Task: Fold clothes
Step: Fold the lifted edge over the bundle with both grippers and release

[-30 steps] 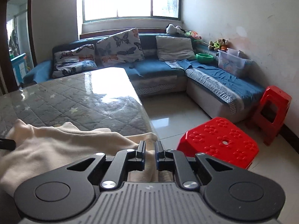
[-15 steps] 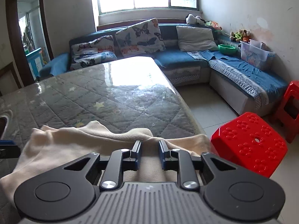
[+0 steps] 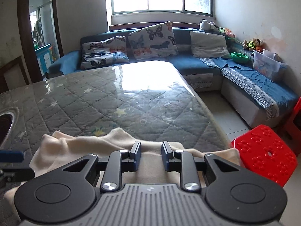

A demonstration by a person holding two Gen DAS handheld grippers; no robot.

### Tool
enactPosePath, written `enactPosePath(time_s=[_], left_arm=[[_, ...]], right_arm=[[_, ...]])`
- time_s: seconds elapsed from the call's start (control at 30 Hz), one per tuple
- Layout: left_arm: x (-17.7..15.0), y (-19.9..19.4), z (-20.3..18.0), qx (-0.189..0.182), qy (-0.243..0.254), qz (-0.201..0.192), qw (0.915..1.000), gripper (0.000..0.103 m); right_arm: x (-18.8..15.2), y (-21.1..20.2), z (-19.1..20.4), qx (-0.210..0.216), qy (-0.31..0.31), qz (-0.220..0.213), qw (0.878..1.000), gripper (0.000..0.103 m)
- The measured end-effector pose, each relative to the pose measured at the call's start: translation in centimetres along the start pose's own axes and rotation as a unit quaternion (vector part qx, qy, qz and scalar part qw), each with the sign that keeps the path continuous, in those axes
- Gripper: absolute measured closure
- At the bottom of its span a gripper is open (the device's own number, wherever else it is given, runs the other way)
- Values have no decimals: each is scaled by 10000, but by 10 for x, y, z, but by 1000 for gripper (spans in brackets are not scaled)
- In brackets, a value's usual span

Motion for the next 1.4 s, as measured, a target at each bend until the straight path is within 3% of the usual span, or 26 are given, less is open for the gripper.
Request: enactPosePath(time_s=[0.17, 0.4, 0.47, 0.53, 1.0, 1.4], left_arm=[[-2, 2, 0, 34, 21, 20, 10000, 44], [-5, 0, 0, 107, 104, 47, 9999, 41], [-5, -2, 1, 110, 111, 27, 9999, 41], [-7, -5, 1, 116, 119, 5, 9999, 39], [-31, -15, -12, 291, 538, -112, 9981, 32], [-37, -17, -9, 378, 535, -119, 9978, 27]], right_arm=[[9, -7, 18, 272, -192, -133, 9994, 79], [12, 16, 29, 284, -225, 49, 9993, 77], [14, 5, 28, 321, -227, -26, 9992, 77], [14, -8, 26, 357, -245, -112, 9990, 70], [-65, -94, 19, 242, -487, -83, 9985, 67], [-82, -117, -18, -124, 199, -280, 9993, 64]])
Point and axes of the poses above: each gripper's, at about its wrist camera, not at the fingertips, and y roughly the way its jaws point, z to its left, x to its top, the point moved 6 cm from there along y, roughly the way its jaws point, and after that the axes turned 9 degrees about -y, right-handed, at the moved point
